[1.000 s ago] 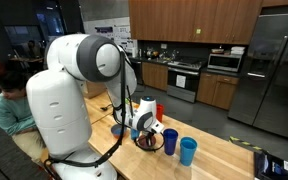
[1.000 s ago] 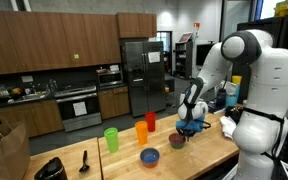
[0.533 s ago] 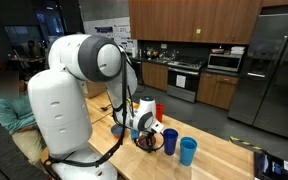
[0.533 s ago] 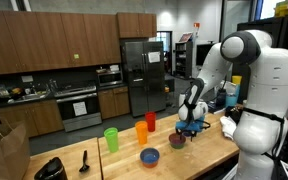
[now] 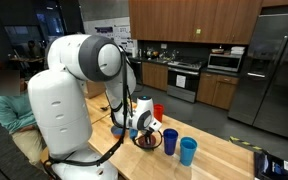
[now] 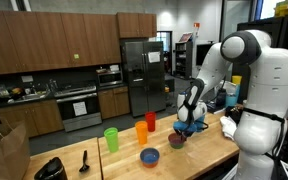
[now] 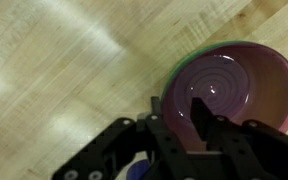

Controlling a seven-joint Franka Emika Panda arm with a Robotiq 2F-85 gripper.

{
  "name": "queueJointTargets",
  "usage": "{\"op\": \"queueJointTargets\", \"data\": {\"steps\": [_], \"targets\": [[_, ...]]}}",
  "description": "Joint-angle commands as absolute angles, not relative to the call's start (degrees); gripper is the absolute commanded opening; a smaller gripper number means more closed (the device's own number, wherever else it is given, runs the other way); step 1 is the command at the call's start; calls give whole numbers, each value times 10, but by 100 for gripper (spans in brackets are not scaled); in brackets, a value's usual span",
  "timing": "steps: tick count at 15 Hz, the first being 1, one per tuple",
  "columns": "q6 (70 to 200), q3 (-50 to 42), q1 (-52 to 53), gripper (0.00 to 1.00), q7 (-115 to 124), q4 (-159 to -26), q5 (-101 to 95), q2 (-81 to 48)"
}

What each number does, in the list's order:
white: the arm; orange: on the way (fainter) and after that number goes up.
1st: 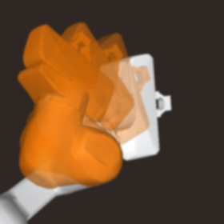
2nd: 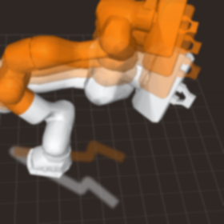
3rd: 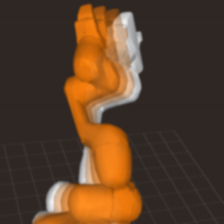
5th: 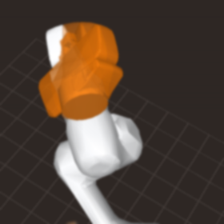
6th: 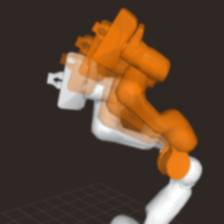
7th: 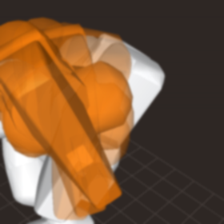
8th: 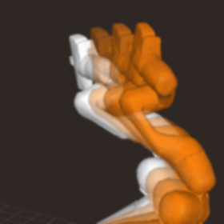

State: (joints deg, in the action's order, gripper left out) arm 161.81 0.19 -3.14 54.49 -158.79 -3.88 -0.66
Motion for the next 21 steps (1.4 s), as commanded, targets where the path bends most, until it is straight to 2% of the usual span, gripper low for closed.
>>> {"op": "queueJointTargets", "data": {"steps": [1, 2, 6, 7, 8, 9, 12, 21], "targets": [[1630, -8, -24, 7, 569, -1591, -58, 1], [1631, -8, -24, 0, 570, -1592, -59, 4], [1635, -7, -24, 1, 575, -1594, -61, 9], [1635, -6, -23, 9, 575, -1594, -60, 9], [1636, -6, -23, 30, 577, -1594, -61, 8], [1637, -6, -22, 5, 579, -1594, -64, 8], [1635, -7, -21, 0, 582, -1594, -71, 9], [1642, 3, -16, 1, 594, -1597, -94, 33]]}}
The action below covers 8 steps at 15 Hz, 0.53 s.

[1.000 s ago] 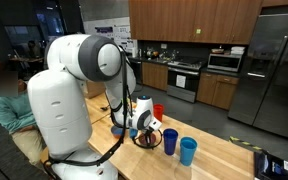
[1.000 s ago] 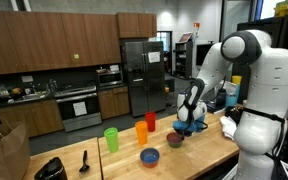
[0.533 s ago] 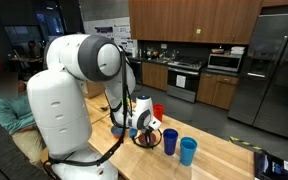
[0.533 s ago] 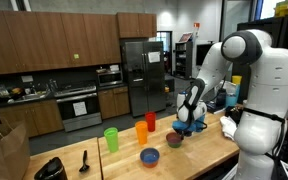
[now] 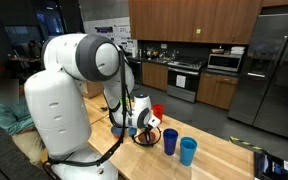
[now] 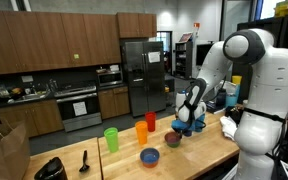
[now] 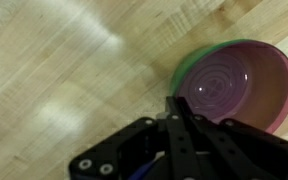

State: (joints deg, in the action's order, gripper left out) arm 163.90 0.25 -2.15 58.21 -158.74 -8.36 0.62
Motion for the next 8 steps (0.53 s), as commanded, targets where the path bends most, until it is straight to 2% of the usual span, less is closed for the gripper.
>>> {"op": "queueJointTargets", "data": {"steps": [1, 8], "targets": [[1645, 7, -14, 1, 590, -1597, -87, 37], [1654, 32, -13, 1, 592, -1596, -93, 59]]}}
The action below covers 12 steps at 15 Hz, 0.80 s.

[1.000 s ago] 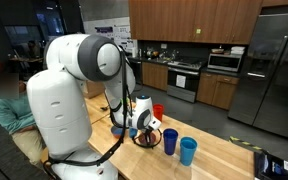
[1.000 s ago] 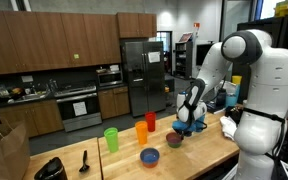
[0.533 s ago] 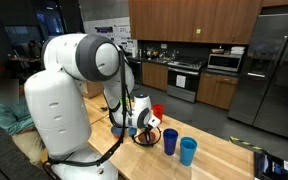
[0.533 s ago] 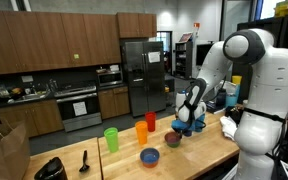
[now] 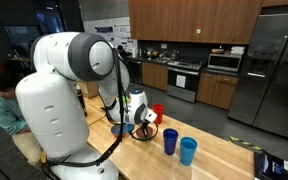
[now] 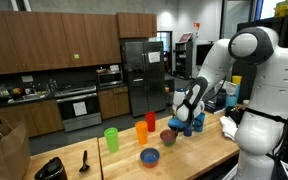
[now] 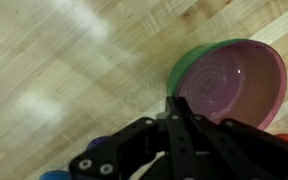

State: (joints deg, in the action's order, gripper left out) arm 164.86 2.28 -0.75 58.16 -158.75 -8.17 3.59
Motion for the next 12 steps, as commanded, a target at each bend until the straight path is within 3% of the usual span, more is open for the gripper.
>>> {"op": "queueJointTargets", "data": {"steps": [1, 12], "targets": [[1650, 32, -1, 1, 558, -1596, -50, 57], [1641, 40, 25, 1, 477, -1600, 74, 113]]}}
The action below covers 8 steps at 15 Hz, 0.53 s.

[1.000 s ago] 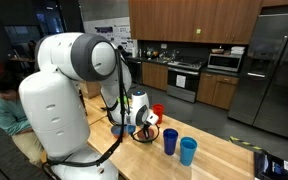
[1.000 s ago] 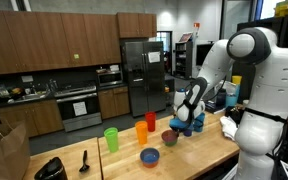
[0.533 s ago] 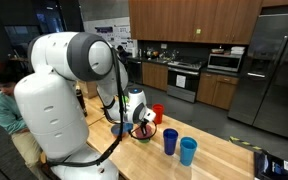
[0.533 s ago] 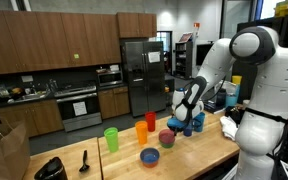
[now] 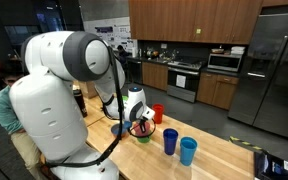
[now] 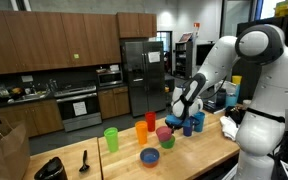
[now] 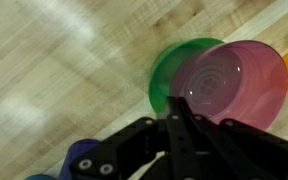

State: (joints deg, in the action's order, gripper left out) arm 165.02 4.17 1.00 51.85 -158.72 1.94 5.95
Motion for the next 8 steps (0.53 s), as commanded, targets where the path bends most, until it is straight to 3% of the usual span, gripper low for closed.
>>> {"op": "queueJointTargets", "data": {"steps": [1, 8], "targets": [[1638, 41, 26, 1, 471, -1596, 84, 122], [1609, 60, -23, 1, 501, -1591, 66, 141]]}}
